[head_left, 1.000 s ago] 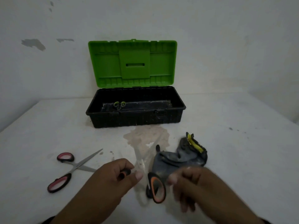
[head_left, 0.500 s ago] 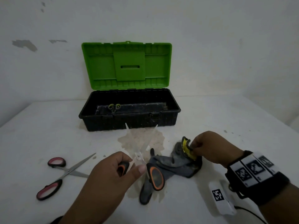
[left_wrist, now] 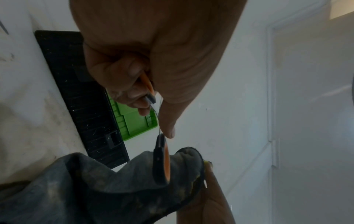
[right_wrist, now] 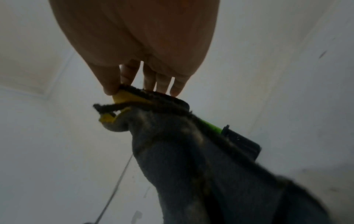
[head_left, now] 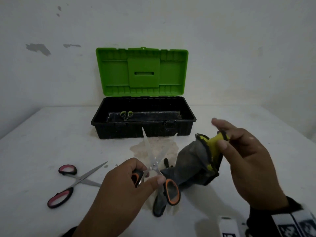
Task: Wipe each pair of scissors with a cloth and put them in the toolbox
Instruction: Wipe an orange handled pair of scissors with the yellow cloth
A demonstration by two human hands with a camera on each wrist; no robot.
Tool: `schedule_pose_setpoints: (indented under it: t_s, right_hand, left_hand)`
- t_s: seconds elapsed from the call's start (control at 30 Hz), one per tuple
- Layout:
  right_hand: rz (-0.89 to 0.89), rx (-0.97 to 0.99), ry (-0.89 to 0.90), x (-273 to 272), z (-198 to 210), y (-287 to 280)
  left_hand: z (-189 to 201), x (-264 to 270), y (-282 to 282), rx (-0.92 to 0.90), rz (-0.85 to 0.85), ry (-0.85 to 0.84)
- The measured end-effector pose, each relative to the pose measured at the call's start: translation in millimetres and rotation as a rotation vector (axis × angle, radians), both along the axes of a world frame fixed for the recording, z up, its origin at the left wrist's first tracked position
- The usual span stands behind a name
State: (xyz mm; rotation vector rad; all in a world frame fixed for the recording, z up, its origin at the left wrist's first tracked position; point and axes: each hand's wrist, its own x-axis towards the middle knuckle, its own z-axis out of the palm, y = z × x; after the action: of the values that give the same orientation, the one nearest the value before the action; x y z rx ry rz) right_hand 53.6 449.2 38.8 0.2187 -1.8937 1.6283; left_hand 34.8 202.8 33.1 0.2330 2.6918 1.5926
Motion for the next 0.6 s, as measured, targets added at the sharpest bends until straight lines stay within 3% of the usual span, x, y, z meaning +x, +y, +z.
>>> schedule_pose_setpoints:
  t_s: [0.2, 0.37, 0.6]
  right_hand:
    - [-0.088, 0.115, -0.009, 15.5, 7.0, -40.4]
    - [-0.096, 0.419, -0.121, 14.1, -2.6, -64.4]
    - [-0.188, 0.428, -0.051, 10.2, -2.5, -87.0]
  left_hand:
    - [7.1, 4.3, -4.0, -0.017, 0.025, 0.044]
    - [13.8, 5.2, -6.2, -0.096, 0.047, 0.062]
    - [18.0, 8.6, -7.3, -0.165, 0.044, 0.107]
